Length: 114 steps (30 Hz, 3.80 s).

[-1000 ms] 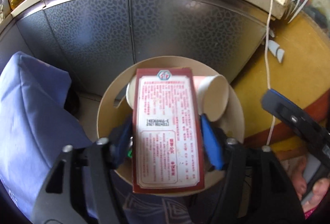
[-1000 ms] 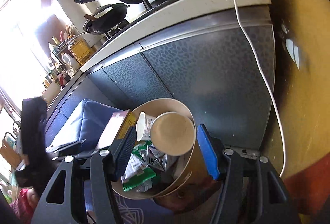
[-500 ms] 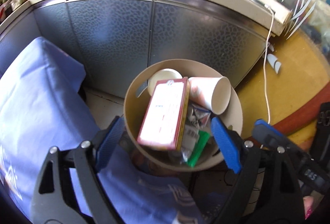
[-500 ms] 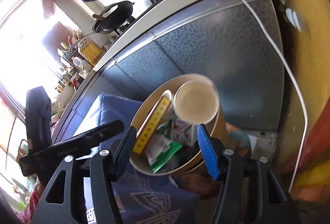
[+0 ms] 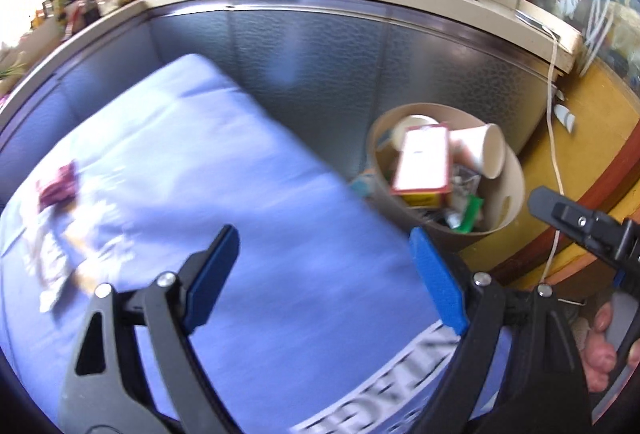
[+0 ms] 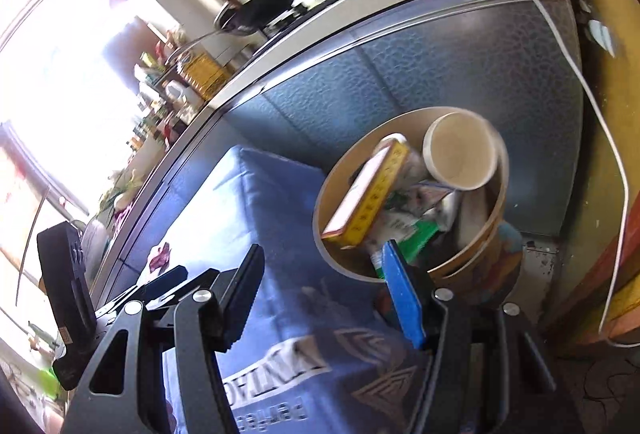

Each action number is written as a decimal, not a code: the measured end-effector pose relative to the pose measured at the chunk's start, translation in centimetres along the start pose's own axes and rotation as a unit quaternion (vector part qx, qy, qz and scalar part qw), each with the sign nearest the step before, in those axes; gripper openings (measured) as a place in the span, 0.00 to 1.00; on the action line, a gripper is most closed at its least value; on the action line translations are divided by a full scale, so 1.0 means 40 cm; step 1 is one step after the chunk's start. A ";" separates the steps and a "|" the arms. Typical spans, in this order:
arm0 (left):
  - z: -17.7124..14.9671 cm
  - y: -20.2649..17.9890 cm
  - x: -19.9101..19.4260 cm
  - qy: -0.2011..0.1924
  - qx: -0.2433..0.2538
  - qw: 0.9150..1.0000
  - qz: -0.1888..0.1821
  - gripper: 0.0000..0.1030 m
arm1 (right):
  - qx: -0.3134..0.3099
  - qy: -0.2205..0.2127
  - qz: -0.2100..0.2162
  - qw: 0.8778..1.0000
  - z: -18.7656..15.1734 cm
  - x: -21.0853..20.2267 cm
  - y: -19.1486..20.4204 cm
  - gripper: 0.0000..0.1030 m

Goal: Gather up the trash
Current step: 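Move both open tools back over the tissue and red wrapper, then grasp the white tissue with the left tool while the right tool grasps the red wrapper, then carry the tissue and wrapper to the wastebasket and open both tools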

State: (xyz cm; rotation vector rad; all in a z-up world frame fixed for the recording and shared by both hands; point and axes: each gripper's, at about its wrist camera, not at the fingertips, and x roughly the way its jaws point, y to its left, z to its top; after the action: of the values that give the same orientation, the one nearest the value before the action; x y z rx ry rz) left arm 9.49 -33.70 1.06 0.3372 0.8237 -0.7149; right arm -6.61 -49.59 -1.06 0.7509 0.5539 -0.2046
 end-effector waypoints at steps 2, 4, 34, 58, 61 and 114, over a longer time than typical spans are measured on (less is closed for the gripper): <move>-0.017 0.044 -0.023 -0.004 -0.009 1.000 0.013 0.81 | -0.012 0.009 0.005 1.000 -0.011 0.013 0.041 0.58; -0.034 0.085 -0.044 -0.008 -0.019 1.000 0.022 0.81 | -0.026 0.017 0.011 0.999 -0.023 0.029 0.088 0.58; -0.155 0.698 -0.048 0.020 -0.196 0.978 0.070 0.82 | -0.199 0.177 0.072 0.961 -0.187 0.394 0.615 0.58; -0.315 0.739 -0.219 0.022 -0.266 0.963 0.042 0.10 | -0.218 0.255 0.092 0.938 -0.098 0.729 0.787 0.14; -0.311 0.717 -0.219 0.021 -0.262 0.964 0.034 0.10 | -0.218 0.240 0.102 0.941 -0.112 0.637 0.755 0.13; 0.141 -0.366 0.382 0.185 0.036 0.967 -0.170 0.13 | -0.188 0.002 -0.130 0.974 0.109 0.059 -0.185 0.54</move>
State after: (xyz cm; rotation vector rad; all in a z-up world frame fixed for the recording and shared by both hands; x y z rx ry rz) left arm 9.55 -54.02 -7.05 0.4065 1.2310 -1.0221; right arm -5.58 -57.89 -4.11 0.3092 0.6718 -0.3299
